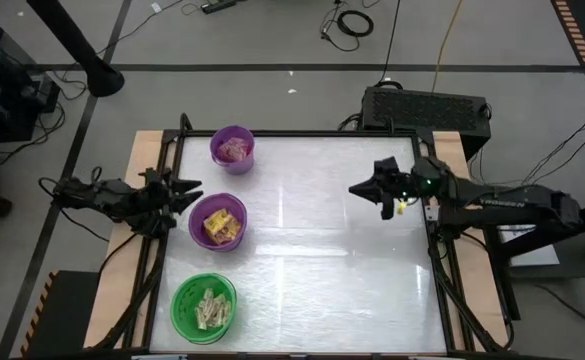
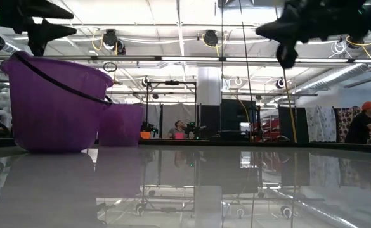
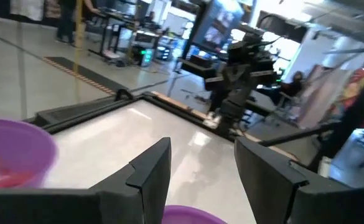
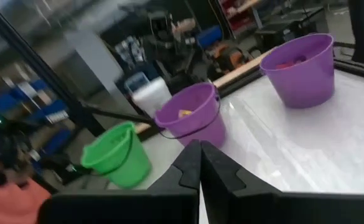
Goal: Sort candy by brand, put in halloween buckets
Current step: Return to Home Position
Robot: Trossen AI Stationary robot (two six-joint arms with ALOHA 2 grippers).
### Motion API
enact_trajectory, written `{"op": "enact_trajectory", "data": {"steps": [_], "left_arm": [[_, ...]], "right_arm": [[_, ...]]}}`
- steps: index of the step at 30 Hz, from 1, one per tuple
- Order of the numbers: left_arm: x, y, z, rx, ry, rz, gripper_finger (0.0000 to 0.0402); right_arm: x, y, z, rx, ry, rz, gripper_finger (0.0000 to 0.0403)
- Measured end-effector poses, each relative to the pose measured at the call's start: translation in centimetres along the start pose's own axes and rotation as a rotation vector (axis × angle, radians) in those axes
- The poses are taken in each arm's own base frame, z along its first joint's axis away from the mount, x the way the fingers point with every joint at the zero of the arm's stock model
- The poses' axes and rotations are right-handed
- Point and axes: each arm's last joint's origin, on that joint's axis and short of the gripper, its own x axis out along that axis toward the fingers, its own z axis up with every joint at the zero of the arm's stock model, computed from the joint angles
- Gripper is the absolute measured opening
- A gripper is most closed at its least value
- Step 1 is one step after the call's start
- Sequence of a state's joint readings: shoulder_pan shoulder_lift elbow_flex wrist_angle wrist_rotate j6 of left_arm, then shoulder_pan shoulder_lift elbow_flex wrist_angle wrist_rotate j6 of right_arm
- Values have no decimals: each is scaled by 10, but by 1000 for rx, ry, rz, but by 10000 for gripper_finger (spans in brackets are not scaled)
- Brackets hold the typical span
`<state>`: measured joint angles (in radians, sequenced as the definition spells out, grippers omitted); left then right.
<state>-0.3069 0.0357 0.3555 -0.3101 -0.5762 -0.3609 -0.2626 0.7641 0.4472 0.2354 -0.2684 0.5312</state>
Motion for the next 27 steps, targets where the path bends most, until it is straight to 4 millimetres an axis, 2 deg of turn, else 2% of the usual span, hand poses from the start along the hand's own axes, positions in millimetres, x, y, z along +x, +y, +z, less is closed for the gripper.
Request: {"op": "enact_trajectory", "data": {"steps": [7, 15, 20, 27], "left_arm": [[11, -1, -25, -74, 23, -91, 185], [19, 5, -57, -177, 92, -68, 185], [21, 4, -60, -230, 58, -94, 185], [21, 4, -58, -239, 45, -100, 185]], "right_arm": [[-23, -15, -37, 72, -120, 74, 0], [-35, -30, -69, 136, -155, 99, 0], [-42, -33, -78, 122, -144, 99, 0], [-54, -39, -86, 114, -87, 5, 0]]}}
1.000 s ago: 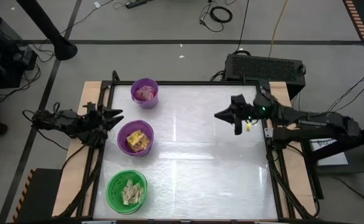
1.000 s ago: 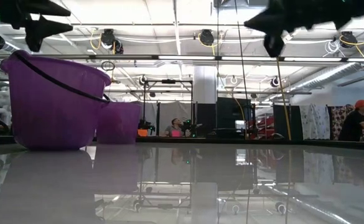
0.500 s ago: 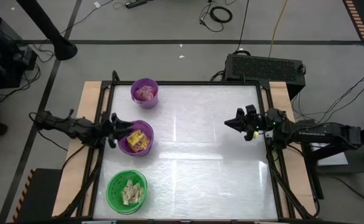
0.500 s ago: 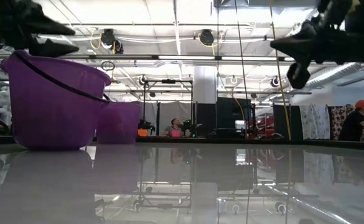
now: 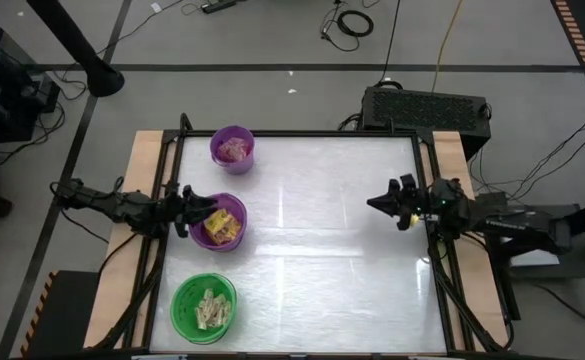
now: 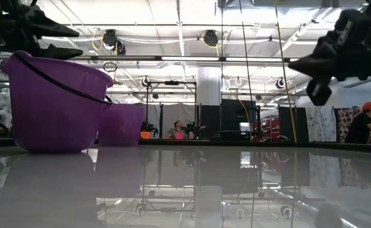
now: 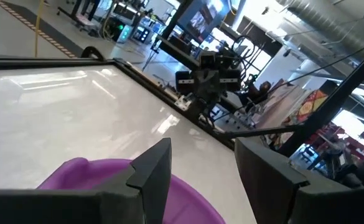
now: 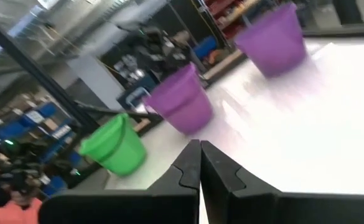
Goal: Sort candy by brand, put in halloween buckets
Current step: Return to Home Position
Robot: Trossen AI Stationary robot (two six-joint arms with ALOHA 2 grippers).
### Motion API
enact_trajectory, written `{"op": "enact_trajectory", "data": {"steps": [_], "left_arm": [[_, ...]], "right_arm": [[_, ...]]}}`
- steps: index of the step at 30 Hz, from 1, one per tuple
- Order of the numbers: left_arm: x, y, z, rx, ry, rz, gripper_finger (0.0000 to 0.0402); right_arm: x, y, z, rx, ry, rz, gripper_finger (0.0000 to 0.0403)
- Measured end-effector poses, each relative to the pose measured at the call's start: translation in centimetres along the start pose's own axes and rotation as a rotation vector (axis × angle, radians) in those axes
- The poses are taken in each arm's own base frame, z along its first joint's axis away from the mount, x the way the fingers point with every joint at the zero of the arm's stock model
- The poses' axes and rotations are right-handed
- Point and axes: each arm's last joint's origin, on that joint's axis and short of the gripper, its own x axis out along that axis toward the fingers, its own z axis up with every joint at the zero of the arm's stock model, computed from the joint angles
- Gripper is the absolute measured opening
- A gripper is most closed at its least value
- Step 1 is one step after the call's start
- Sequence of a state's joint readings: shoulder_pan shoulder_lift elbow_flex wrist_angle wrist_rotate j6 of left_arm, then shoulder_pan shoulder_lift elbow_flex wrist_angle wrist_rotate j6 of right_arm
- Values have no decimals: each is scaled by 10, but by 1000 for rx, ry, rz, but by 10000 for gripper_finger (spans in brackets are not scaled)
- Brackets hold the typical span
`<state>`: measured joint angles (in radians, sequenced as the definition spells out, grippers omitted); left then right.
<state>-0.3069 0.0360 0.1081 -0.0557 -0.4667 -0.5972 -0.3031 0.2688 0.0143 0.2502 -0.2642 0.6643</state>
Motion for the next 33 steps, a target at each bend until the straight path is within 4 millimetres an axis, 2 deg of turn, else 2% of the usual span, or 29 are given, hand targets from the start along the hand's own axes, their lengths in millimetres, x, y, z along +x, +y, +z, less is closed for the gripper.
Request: {"op": "enact_trajectory", "data": {"steps": [4, 8, 11, 17, 20, 25, 33], "left_arm": [[0, 0, 0, 2, 2, 1, 185], [2, 0, -2, 21, 19, 13, 185], [4, 1, -5, 69, 44, 29, 185], [10, 2, -12, 129, 119, 51, 185], [13, -1, -16, 173, 188, -31, 185], [11, -13, -9, 175, 178, -262, 181], [2, -17, -4, 233, 179, -451, 144]], "right_arm": [[-9, -4, -6, -10, 37, -57, 0], [-16, 2, 3, -177, 18, -76, 0], [-22, 1, 2, -272, 100, -139, 0], [-24, -1, -1, -170, 153, -181, 0], [-24, -1, -1, -145, 151, -182, 0], [-24, -1, -1, -135, 151, -181, 0], [-24, -1, -1, -135, 151, -181, 0]]}}
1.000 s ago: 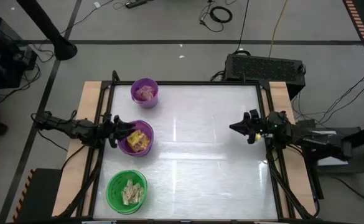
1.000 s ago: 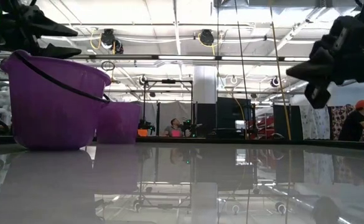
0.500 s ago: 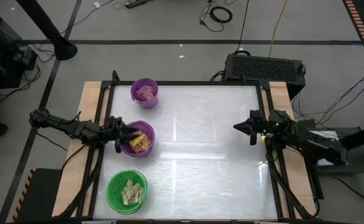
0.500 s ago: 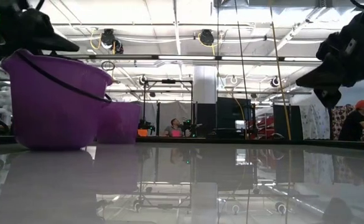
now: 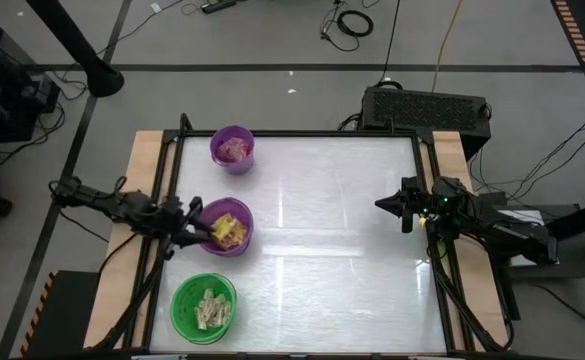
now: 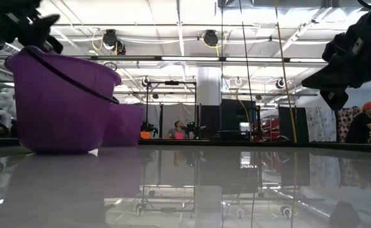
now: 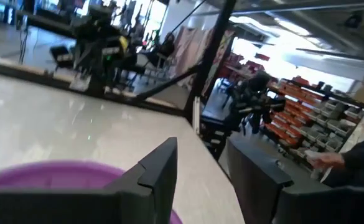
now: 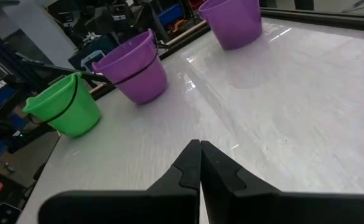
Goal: Sort candy by brand, put in halloween buckets
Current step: Return to Home Position
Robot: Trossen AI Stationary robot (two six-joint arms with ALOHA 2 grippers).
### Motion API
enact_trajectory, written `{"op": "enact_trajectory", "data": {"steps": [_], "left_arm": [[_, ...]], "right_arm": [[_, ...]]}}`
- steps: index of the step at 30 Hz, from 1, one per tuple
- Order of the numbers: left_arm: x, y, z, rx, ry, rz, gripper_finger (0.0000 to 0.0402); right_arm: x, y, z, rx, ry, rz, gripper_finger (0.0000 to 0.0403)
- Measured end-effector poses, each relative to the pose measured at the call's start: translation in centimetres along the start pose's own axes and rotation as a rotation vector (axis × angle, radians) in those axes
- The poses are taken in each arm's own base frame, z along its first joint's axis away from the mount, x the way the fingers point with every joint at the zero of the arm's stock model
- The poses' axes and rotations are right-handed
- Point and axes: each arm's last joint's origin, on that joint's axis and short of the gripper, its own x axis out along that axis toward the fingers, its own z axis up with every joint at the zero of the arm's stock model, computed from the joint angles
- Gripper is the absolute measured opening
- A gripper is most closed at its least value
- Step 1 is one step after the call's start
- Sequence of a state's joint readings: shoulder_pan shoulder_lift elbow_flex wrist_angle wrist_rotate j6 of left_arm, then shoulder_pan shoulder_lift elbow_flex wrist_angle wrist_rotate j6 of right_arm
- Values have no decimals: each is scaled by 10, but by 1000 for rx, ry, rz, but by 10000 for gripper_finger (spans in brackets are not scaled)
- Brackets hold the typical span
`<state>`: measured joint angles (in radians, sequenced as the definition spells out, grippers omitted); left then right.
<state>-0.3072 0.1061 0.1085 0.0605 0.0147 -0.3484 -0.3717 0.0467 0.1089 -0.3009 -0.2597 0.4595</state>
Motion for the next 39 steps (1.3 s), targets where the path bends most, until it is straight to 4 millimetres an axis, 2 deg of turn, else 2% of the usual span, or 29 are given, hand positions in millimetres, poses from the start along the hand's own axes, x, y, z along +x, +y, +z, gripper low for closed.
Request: {"op": "enact_trajectory", "data": {"steps": [9, 12, 19, 39], "left_arm": [[-9, -2, 3, 77, -47, -25, 129], [-9, 0, 3, 100, -76, 33, 129], [-4, 7, -14, 22, -130, 23, 129], [-4, 8, -14, 37, -138, 66, 129]], "right_arm": [[0, 0, 0, 0, 0, 0, 0], [0, 0, 0, 0, 0, 0, 0], [0, 0, 0, 0, 0, 0, 0], [0, 0, 0, 0, -1, 1, 0]]}}
